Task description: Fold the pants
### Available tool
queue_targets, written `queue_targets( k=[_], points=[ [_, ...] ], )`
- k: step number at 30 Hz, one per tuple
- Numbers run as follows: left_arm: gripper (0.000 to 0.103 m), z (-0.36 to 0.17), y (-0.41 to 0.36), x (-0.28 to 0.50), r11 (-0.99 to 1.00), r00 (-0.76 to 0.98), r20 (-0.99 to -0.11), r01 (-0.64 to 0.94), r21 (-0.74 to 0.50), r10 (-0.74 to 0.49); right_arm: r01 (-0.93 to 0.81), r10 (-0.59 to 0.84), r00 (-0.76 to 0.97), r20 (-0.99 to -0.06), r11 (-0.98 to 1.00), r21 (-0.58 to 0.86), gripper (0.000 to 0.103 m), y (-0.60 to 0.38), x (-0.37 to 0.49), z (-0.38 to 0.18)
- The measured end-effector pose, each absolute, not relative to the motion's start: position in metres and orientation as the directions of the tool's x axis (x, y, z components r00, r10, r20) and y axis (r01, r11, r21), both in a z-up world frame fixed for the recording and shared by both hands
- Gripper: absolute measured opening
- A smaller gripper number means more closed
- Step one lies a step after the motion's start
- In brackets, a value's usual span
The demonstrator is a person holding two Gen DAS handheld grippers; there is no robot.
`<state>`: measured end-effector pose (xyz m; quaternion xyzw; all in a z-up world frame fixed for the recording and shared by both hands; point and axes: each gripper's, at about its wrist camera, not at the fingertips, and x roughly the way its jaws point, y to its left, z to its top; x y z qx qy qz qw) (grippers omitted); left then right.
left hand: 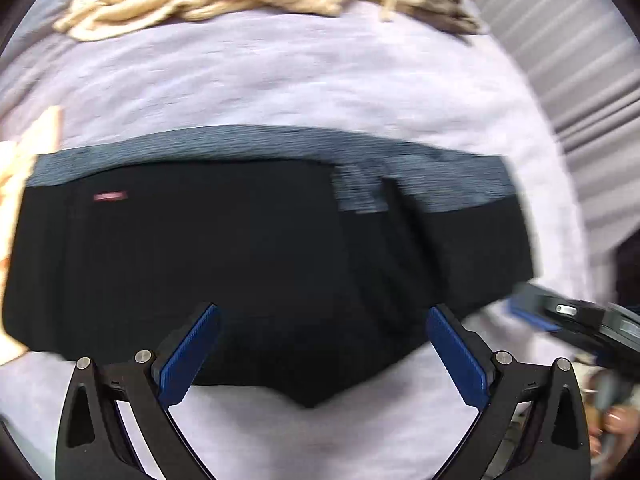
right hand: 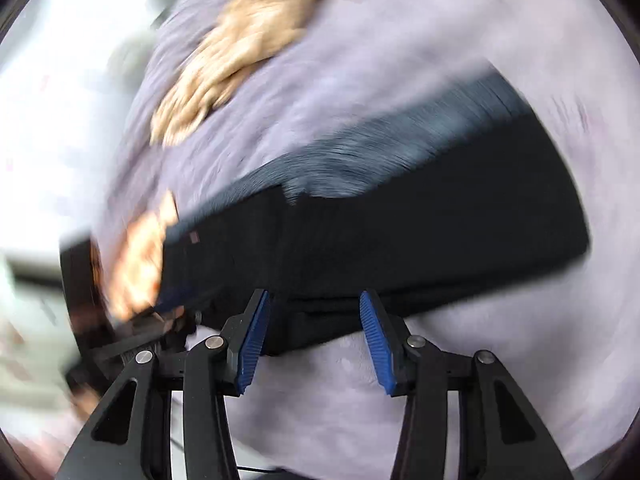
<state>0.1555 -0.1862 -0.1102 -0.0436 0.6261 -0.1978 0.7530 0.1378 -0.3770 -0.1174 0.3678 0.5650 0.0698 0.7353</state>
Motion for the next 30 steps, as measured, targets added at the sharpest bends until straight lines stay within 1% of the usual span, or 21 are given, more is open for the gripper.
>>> queue_targets(
  k=[1,3,8,9,10,11,12,13,14,15,16,19,20,22,25,27,28,30],
  points=[
    [0.103,-0.108,-0.193,0.156,0.902,0.126,-0.912,0.253,-0.351,-0.39,0.367,0.535,0.36,-0.764,0.672,0.643,0.051,-0.391,0.134,-0.127],
    [0.103,-0.101,-0.211,0.158,0.881,0.11,-0.898,0.279,-0.383,-0.426,0.422,0.581,0.386,-0.717,0.58,0.697,0.051,-0.414,0.123,-0.143],
    [0.103,-0.114,-0.256,0.172,0.87,0.024,-0.909,0.303,-0.39,-0.416,0.488,0.616,0.454,-0.643,0.432,0.758,0.051,-0.431,0.11,-0.167],
    [0.1,-0.125,-0.256,0.18,0.873,0.006,-0.911,0.289,-0.393,-0.412,0.498,0.62,0.468,-0.629,0.403,0.768,0.051,-0.43,0.105,-0.171],
    [0.09,-0.133,-0.258,0.183,0.873,-0.014,-0.91,0.275,-0.402,-0.415,0.509,0.622,0.477,-0.621,0.38,0.772,0.051,-0.433,0.105,-0.174],
    [0.084,-0.139,-0.259,0.183,0.872,-0.035,-0.908,0.267,-0.411,-0.418,0.521,0.627,0.485,-0.61,0.353,0.777,0.051,-0.432,0.106,-0.179],
    [0.071,-0.145,-0.261,0.183,0.873,-0.058,-0.908,0.258,-0.414,-0.414,0.531,0.633,0.492,-0.598,0.326,0.782,0.051,-0.432,0.106,-0.185],
    [0.065,-0.15,-0.264,0.181,0.879,-0.074,-0.913,0.252,-0.405,-0.4,0.539,0.637,0.498,-0.588,0.303,0.786,0.051,-0.432,0.105,-0.189],
    [0.061,-0.152,-0.264,0.18,0.882,-0.072,-0.917,0.254,-0.396,-0.392,0.552,0.643,0.509,-0.572,0.265,0.79,0.045,-0.435,0.104,-0.193],
    [0.051,-0.15,-0.263,0.18,0.885,-0.069,-0.92,0.257,-0.389,-0.385,0.564,0.643,0.512,-0.569,0.248,0.788,0.02,-0.436,0.104,-0.197],
    [0.045,-0.146,-0.262,0.18,0.882,-0.069,-0.917,0.257,-0.396,-0.392,0.596,0.641,0.49,-0.59,0.248,0.764,0.008,-0.437,0.106,-0.204],
    [0.045,-0.121,-0.248,0.172,0.879,0.007,-0.919,0.297,-0.374,-0.394,0.576,0.654,0.511,-0.558,0.222,0.787,0.007,-0.435,0.109,-0.195],
    [0.045,-0.118,-0.245,0.168,0.883,0.029,-0.925,0.311,-0.353,-0.38,0.543,0.66,0.505,-0.556,0.258,0.799,0.005,-0.432,0.111,-0.183],
    [0.045,-0.126,-0.242,0.163,0.901,0.049,-0.945,0.323,-0.29,-0.322,0.509,0.669,0.485,-0.564,0.309,0.804,0.005,-0.423,0.114,-0.172],
    [0.047,-0.151,-0.24,0.159,0.919,0.042,-0.961,0.306,-0.249,-0.275,0.53,0.68,0.426,-0.597,0.347,0.774,0.005,-0.405,0.119,-0.189],
    [0.049,-0.148,-0.24,0.158,0.925,0.051,-0.964,0.298,-0.236,-0.262,0.556,0.676,0.382,-0.631,0.377,0.741,0.005,-0.395,0.124,-0.212],
    [0.059,-0.142,-0.239,0.157,0.928,0.062,-0.966,0.297,-0.224,-0.252,0.565,0.677,0.383,-0.628,0.366,0.74,0.005,-0.396,0.123,-0.217],
    [0.067,-0.128,-0.238,0.156,0.931,0.095,-0.964,0.301,-0.208,-0.247,0.541,0.693,0.379,-0.613,0.371,0.755,0.006,-0.399,0.125,-0.209]
  ],
)
